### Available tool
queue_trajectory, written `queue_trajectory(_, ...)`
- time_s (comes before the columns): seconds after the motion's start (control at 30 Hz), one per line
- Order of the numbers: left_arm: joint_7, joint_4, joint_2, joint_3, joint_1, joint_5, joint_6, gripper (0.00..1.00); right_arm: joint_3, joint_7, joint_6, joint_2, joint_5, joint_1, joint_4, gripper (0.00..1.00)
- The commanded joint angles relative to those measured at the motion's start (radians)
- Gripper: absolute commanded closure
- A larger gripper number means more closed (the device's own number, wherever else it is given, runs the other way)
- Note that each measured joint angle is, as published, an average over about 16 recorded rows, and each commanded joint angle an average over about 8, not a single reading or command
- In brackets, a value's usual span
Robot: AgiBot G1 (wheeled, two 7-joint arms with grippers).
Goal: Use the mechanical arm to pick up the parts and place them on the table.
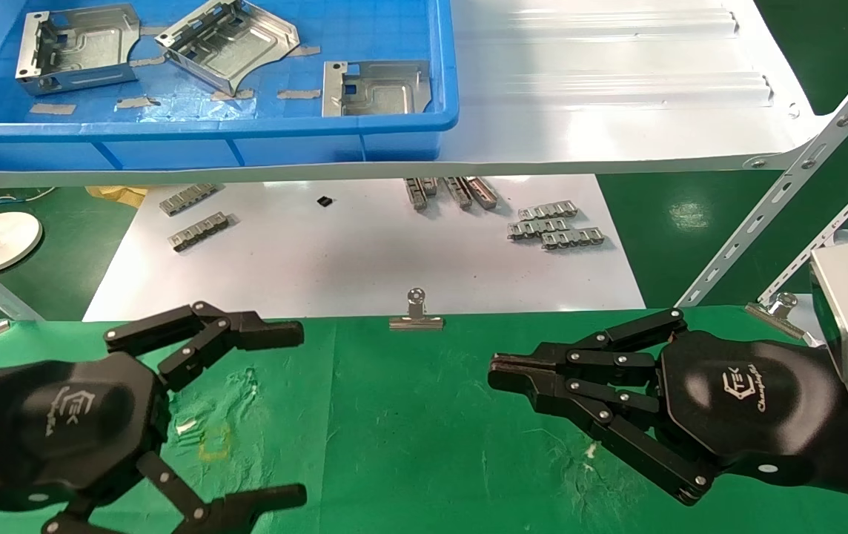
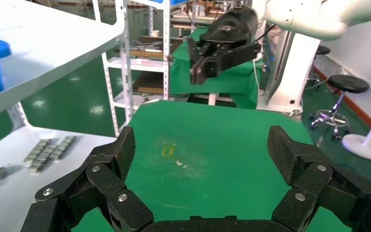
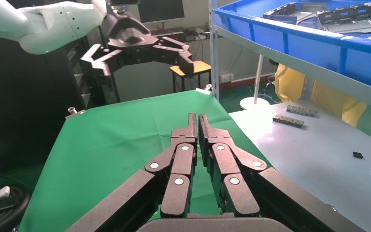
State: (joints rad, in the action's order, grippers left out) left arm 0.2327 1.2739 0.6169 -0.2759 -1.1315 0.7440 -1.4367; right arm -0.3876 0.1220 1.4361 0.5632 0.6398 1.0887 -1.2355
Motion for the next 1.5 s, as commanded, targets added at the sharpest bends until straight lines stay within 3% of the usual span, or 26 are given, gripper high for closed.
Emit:
queue_trajectory(0.03, 0.002, -0.003, -0.001, 0.006, -0.002, -0.011, 0.002, 0.00, 0.000, 0.000, 0.000, 0.000, 0.000, 0.000, 0.000, 1.00)
queue_trajectory(0.2, 0.129, -0.026, 0.029, -0.022, -0.166, 0.097, 0.168, 0.00, 0.000, 0.000, 0.000, 0.000, 0.000, 0.000, 0.000, 1.00)
queue_trajectory(0.33, 0.251, -0.099, 0.104, -0.104, -0.346, 0.289, 0.317, 0.00, 0.000, 0.000, 0.000, 0.000, 0.000, 0.000, 0.000, 1.00)
queue_trajectory(0.47, 0.342, -0.262, 0.214, -0.203, -0.529, 0.497, 0.427, 0.00, 0.000, 0.000, 0.000, 0.000, 0.000, 0.000, 0.000, 1.00)
queue_trajectory(0.8, 0.363, -0.736, 0.416, -0.335, -0.802, 0.767, 0.542, 0.00, 0.000, 0.000, 0.000, 0.000, 0.000, 0.000, 0.000, 1.00)
queue_trajectory(0.83, 0.362, -0.779, 0.432, -0.345, -0.819, 0.785, 0.551, 0.08, 0.000, 0.000, 0.000, 0.000, 0.000, 0.000, 0.000, 1.00)
queue_trajectory(1.07, 0.311, -0.999, 0.515, -0.381, -0.901, 0.851, 0.599, 0.95, 0.000, 0.000, 0.000, 0.000, 0.000, 0.000, 0.000, 1.00)
queue_trajectory(1.1, 0.299, -1.018, 0.522, -0.382, -0.908, 0.852, 0.598, 1.00, 0.000, 0.000, 0.000, 0.000, 0.000, 0.000, 0.000, 1.00)
queue_trajectory(1.5, 0.162, -1.128, 0.540, -0.344, -0.949, 0.794, 0.561, 1.00, 0.000, 0.000, 0.000, 0.000, 0.000, 0.000, 0.000, 1.00)
